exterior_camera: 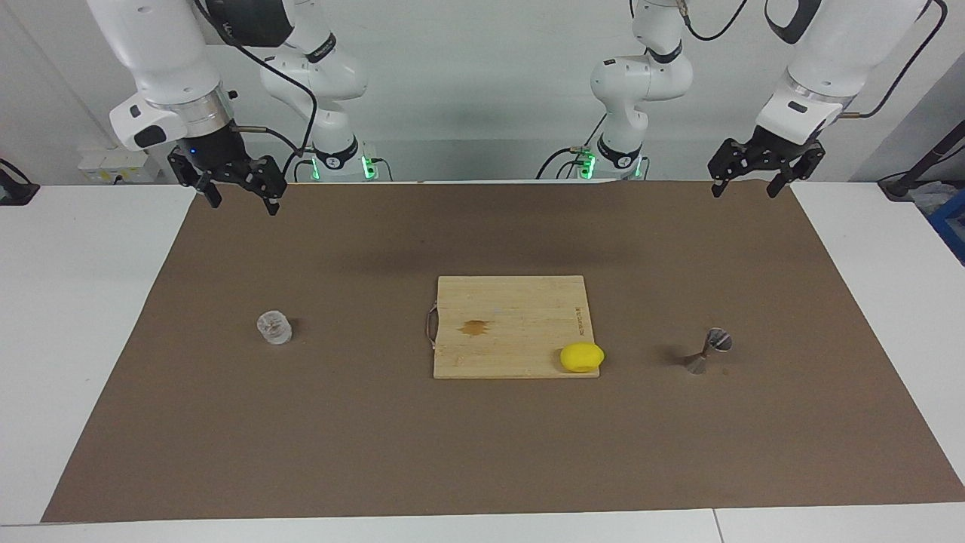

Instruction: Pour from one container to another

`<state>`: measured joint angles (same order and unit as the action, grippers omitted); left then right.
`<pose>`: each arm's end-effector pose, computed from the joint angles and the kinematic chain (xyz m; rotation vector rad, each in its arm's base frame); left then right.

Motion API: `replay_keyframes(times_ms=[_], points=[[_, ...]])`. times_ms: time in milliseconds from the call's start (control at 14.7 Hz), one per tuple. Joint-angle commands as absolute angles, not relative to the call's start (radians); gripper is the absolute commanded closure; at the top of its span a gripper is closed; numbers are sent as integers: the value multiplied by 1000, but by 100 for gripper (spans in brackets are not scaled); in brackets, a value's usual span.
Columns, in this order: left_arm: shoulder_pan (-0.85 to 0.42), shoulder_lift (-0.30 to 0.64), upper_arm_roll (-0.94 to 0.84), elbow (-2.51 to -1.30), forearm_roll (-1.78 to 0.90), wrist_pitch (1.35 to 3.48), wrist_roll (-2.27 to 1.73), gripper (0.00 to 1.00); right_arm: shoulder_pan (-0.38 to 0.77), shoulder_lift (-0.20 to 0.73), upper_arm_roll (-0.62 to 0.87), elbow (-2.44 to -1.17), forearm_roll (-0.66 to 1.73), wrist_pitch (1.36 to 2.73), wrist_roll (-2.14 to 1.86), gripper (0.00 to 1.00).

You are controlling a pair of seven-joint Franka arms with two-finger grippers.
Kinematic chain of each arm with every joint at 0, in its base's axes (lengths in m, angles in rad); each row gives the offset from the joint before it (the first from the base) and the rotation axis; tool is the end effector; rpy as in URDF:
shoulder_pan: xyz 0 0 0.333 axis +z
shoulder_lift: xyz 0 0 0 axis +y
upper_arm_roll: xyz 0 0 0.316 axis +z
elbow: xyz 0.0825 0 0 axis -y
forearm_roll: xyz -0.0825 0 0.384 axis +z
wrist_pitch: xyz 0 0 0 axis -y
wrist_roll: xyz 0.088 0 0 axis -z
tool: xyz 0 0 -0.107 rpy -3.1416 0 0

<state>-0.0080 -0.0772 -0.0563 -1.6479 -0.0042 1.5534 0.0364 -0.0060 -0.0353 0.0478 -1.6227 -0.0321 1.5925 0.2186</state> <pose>0.5269 -0.0356 0.6284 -3.1371 0.1578 0.0274 0.5448 0.0199 0.6213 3.0967 -0.2735 0.0146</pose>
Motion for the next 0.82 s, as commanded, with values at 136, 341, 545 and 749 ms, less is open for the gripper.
replay_keyframes(times_ms=[136, 341, 545, 749], points=[[-17, -98, -54, -1687, -3, 1586, 29, 0, -17, -35, 55, -1620, -29, 1580, 232, 0], [-20, -100, -55, -1695, -3, 1583, 22, 0, -17, -35, 55, -1620, -29, 1580, 232, 0], [-32, -110, -52, -1716, -3, 1560, 32, 0, -20, -35, 52, -1621, -29, 1580, 229, 0], [21, -100, -46, -1729, -8, 1505, 28, 0, -20, -34, 52, -1620, -31, 1594, 224, 0]])
